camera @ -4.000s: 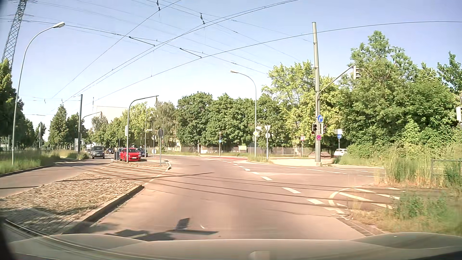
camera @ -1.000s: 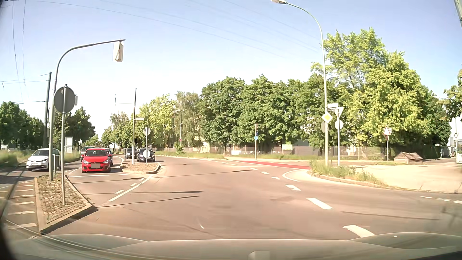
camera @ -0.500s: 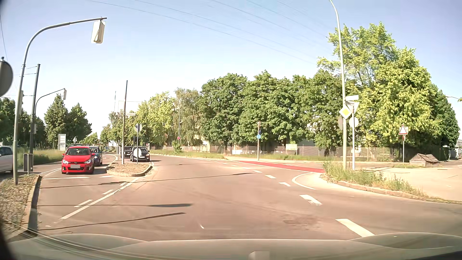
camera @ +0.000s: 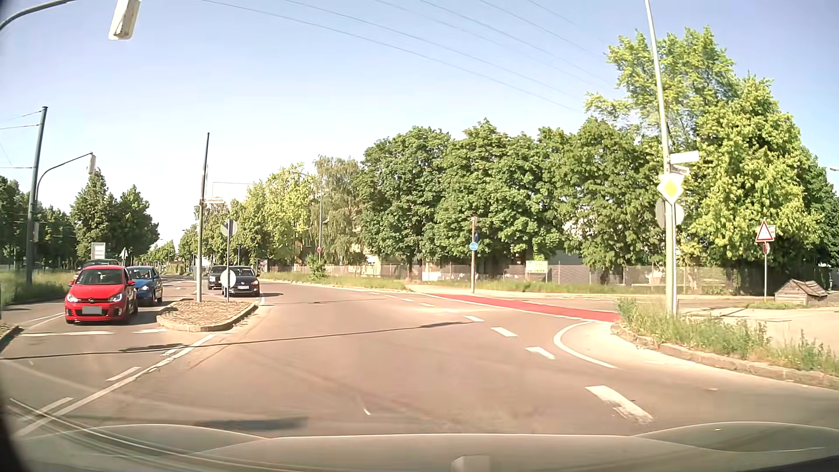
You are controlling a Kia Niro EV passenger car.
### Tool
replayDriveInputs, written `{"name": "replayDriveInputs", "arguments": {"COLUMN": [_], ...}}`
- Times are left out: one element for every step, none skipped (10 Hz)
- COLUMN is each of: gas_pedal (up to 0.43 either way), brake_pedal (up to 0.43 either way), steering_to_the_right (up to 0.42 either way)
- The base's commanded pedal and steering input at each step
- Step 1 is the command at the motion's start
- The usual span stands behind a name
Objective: Follow the waypoints while adhering to traffic rules and regulations
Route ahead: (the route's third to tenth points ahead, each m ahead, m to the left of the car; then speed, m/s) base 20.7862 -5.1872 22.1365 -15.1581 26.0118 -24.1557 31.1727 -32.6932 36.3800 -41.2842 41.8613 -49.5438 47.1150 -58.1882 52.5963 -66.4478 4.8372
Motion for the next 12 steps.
{"name": "replayDriveInputs", "arguments": {"gas_pedal": [0.028,0.028,0.020,0.008,0.008,0.008,0.008,0.000,0.000,0.000,0.008,0.008], "brake_pedal": [0.000,0.000,0.000,0.000,0.000,0.000,0.000,0.000,0.000,0.000,0.000,0.000], "steering_to_the_right": [-0.001,-0.001,-0.001,0.003,0.009,0.016,0.017,0.017,0.017,0.025,0.038,0.049]}}
